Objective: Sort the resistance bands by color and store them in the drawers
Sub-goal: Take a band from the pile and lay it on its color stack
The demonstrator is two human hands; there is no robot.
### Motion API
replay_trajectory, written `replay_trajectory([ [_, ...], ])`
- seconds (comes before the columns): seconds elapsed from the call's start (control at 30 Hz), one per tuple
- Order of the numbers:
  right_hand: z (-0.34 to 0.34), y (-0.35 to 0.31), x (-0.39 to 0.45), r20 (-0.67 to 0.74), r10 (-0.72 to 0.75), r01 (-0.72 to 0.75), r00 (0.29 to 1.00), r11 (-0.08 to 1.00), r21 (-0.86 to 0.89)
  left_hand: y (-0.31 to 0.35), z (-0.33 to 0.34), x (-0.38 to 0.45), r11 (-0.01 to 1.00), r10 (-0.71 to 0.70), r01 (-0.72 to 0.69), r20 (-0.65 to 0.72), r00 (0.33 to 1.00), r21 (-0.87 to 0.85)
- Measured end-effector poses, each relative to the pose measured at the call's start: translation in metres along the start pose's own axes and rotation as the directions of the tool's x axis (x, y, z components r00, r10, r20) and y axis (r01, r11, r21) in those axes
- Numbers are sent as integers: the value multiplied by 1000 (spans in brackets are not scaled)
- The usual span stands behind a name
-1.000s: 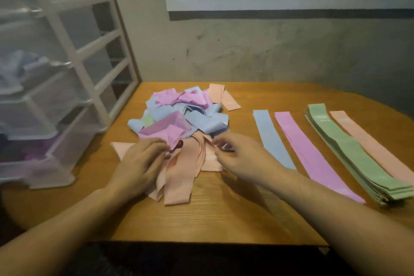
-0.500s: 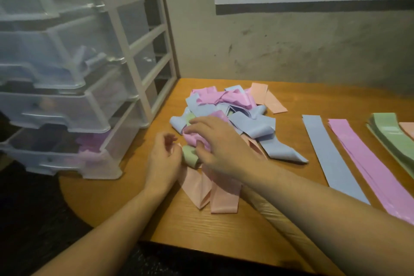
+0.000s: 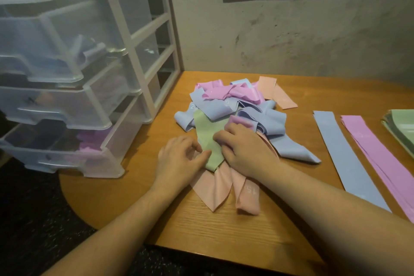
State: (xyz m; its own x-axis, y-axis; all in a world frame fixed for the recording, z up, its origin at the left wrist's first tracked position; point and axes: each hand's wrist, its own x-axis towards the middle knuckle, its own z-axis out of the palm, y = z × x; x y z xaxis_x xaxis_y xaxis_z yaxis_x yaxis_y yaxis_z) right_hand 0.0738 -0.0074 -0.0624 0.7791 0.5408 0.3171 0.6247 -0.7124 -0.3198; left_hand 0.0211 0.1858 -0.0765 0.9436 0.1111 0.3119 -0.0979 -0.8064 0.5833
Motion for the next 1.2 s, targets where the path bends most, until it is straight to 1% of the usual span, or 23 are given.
replay_trajectory([
  [0.1, 5, 1, -9, -105, 29, -26, 994, 999, 27, -1, 2, -1, 999, 46, -46, 13, 999, -29],
  [0.2, 7, 1, -12, -195, 5, 7, 981, 998, 58, -3, 1, -4, 992, 96, -102, -80, 992, -79],
  [0.27, 5, 0, -14, -199, -24, 42, 980, 995, 87, -2, -3, -7, 988, 102, -118, -151, 983, -101],
  [0.4, 2, -2, -18, -185, -28, 52, 982, 990, 128, 4, -10, -15, 962, 153, -198, -229, 961, -188],
  [0.57, -2, -3, -25, -167, -39, 64, 985, 987, 149, 6, -14, -20, 925, 98, -186, -263, 960, -332],
  [0.67, -5, -5, -32, -224, -10, 46, 975, 986, 159, 12, -18, -21, 907, 46, -150, -262, 964, -394],
  [0.8, -16, -10, -36, -298, 8, 56, 954, 977, 203, 24, -30, -17, 906, 73, -177, -272, 959, -383],
  [0.87, -26, -14, -35, -292, 9, 61, 956, 971, 230, 37, -42, -14, 899, 132, -226, -259, 957, -376],
  [1.0, -50, -29, -30, -233, -41, 124, 972, 928, 353, 62, -65, -7, 861, 315, -366, -195, 929, -354],
  [1.07, -61, -38, -27, -217, -70, 157, 974, 898, 411, 72, -74, -4, 833, 373, -407, -163, 913, -374],
  [1.13, -70, -47, -25, -235, -93, 195, 968, 867, 459, 81, -82, -2, 800, 427, -444, -137, 894, -404],
  [1.2, -78, -52, -24, -235, -110, 213, 966, 852, 478, 89, -89, -1, 787, 456, -466, -129, 881, -405],
])
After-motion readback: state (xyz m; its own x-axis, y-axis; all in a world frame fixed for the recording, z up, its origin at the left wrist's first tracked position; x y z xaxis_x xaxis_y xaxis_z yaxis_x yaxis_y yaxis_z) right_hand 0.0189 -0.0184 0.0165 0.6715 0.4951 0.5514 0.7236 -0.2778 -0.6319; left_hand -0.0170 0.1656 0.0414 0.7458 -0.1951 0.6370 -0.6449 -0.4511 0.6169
